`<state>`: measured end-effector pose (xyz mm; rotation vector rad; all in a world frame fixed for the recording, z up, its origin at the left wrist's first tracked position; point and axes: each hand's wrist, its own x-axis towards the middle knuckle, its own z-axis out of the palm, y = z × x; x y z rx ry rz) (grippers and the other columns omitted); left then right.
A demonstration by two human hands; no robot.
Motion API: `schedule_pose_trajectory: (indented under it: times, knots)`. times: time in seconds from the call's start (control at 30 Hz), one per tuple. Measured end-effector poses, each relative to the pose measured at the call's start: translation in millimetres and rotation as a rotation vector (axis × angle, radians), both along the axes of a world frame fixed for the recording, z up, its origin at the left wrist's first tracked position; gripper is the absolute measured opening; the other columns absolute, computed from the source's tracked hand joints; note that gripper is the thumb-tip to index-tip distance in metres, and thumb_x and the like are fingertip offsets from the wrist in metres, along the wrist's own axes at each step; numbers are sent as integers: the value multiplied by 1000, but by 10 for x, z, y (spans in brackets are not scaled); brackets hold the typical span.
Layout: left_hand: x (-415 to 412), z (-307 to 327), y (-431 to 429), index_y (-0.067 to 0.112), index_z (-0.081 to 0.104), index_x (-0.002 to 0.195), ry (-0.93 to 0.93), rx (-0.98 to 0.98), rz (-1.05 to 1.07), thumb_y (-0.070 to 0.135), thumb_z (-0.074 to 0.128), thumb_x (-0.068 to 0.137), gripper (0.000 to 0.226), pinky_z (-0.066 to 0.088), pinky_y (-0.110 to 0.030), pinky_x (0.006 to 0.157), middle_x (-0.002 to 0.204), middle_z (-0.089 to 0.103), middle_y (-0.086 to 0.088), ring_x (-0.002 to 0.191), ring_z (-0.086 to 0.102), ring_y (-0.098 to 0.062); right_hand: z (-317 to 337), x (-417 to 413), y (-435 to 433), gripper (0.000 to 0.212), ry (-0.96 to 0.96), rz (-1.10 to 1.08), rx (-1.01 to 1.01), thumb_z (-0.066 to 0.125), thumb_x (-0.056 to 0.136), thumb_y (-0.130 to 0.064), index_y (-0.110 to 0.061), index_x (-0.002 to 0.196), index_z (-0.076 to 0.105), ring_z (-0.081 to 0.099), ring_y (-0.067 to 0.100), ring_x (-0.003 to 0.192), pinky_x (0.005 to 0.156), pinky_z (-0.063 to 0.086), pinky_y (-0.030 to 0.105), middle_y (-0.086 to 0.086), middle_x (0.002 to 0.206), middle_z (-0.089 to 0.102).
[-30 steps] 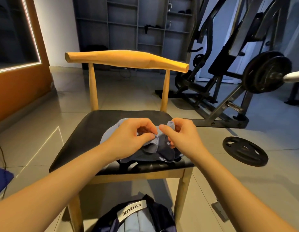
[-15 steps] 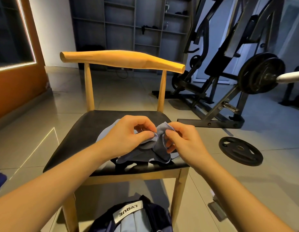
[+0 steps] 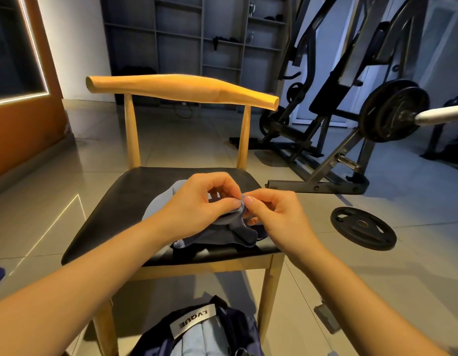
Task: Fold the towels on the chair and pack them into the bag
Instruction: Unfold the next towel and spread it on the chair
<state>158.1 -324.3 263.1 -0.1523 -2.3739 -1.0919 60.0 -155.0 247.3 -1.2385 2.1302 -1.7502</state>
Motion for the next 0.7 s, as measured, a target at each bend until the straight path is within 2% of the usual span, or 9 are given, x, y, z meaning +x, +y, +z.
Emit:
schedule_pose_trajectory:
  times: [0.17, 0.33, 0.47, 0.57, 0.7]
  knots:
    - [-6, -23, -28, 24, 72, 93, 40, -62, 46, 19, 74, 91, 6, 51, -14, 81, 91, 69, 17, 93, 64, -8, -19, -11, 2, 23, -15, 31, 27, 56, 104, -16, -12, 109, 77, 73, 21, 91, 87, 61, 40, 3, 92, 77]
    - [-14, -38, -23, 19, 72, 95, 54, -57, 27, 19, 74, 92, 3, 51, -16, 81, 87, 69, 12, 91, 65, -10, -27, -6, -5, 24, 14, 46, 61, 54, 105, -18, -13, 109, 77, 72, 21, 95, 91, 59, 46, 2, 95, 77]
    - [-18, -46, -16, 19, 71, 96, 50, -51, 13, 20, 73, 93, 3, 53, -19, 82, 89, 70, 11, 91, 65, -11, -28, -14, -4, 25, 28, 40, 85, 53, 105, -21, -13, 112, 76, 72, 17, 97, 93, 59, 45, 1, 96, 77]
    - [-30, -64, -17, 23, 70, 95, 65, -51, 49, 28, 72, 92, 6, 55, -24, 81, 88, 69, 12, 90, 65, -13, -22, -5, 17, 23, -12, 93, 68, 55, 104, -15, -12, 115, 75, 72, 18, 102, 96, 58, 42, 1, 102, 77]
    - [-52, -85, -15, 24, 67, 92, 44, -12, 76, 34, 74, 89, 13, 56, -29, 73, 84, 67, 7, 81, 64, -16, -20, -25, 41, 13, -4, 126, 3, 66, 98, -13, -14, 104, 78, 73, 19, 91, 87, 60, 39, 3, 93, 77]
